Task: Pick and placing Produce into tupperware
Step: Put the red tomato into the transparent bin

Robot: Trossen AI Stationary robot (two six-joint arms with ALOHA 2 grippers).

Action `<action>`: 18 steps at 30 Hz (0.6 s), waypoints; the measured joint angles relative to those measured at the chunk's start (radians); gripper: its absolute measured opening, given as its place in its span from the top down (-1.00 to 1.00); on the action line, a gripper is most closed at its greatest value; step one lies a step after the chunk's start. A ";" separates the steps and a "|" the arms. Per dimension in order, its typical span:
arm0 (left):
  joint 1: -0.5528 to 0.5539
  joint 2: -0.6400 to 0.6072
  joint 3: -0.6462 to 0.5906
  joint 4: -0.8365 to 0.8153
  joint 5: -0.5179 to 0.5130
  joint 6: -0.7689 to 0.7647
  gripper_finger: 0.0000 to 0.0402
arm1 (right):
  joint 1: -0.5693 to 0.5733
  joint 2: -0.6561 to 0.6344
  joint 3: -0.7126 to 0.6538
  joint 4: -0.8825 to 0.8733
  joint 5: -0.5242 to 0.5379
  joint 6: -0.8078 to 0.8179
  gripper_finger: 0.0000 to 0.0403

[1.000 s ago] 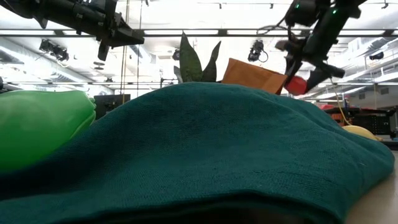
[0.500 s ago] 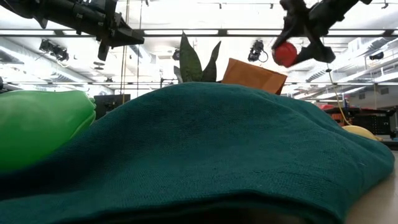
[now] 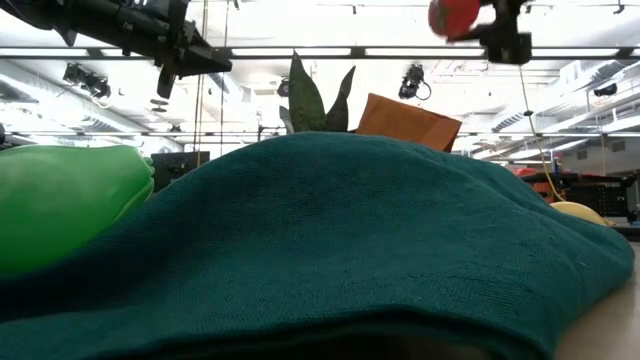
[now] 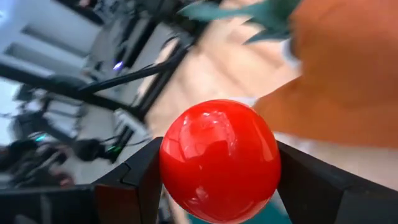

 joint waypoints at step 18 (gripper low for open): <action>-0.004 0.000 0.000 -0.072 0.128 0.001 0.84 | 0.279 0.192 0.000 0.049 0.189 0.167 -0.10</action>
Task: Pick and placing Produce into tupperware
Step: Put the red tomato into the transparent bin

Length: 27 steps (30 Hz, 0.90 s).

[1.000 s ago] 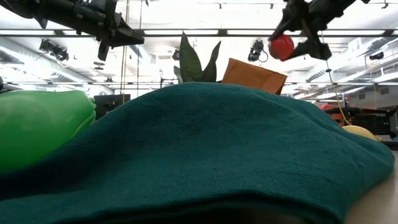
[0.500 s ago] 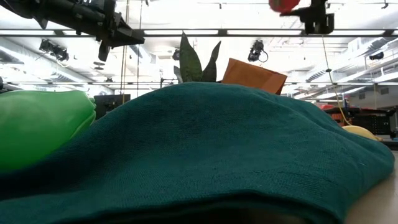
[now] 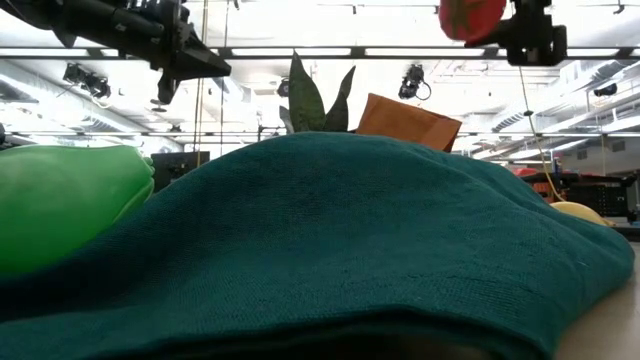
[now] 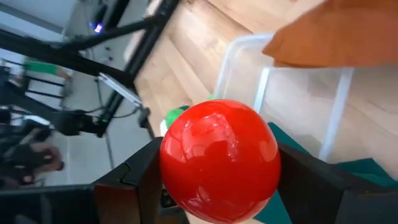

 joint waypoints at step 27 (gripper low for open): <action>-0.498 0.000 0.000 0.052 0.074 0.183 0.82 | 0.009 0.287 0.000 0.249 0.163 -0.152 -0.10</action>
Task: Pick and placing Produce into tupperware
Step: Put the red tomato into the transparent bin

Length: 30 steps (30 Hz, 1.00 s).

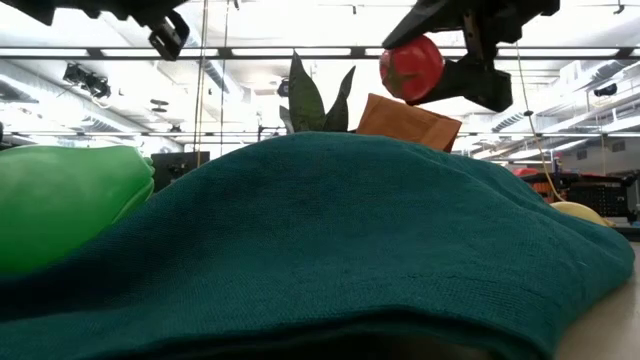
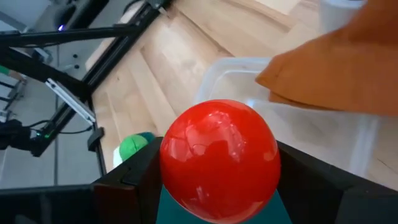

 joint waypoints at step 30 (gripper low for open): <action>-0.205 0.092 0.000 -0.332 -0.303 -0.026 0.91 | -0.122 0.323 0.253 0.003 -0.058 -0.052 -0.10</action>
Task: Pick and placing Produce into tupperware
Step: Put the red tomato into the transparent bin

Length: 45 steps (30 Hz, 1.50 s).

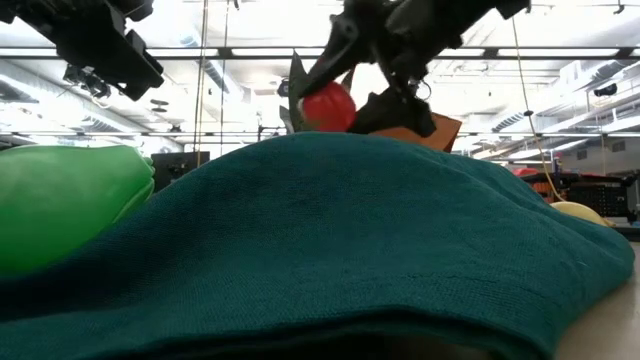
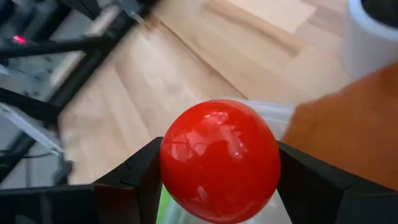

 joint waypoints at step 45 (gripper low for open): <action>0.022 -0.001 0.002 -0.048 0.002 -0.007 0.86 | -0.057 0.332 0.382 -0.574 -0.172 -0.067 -0.10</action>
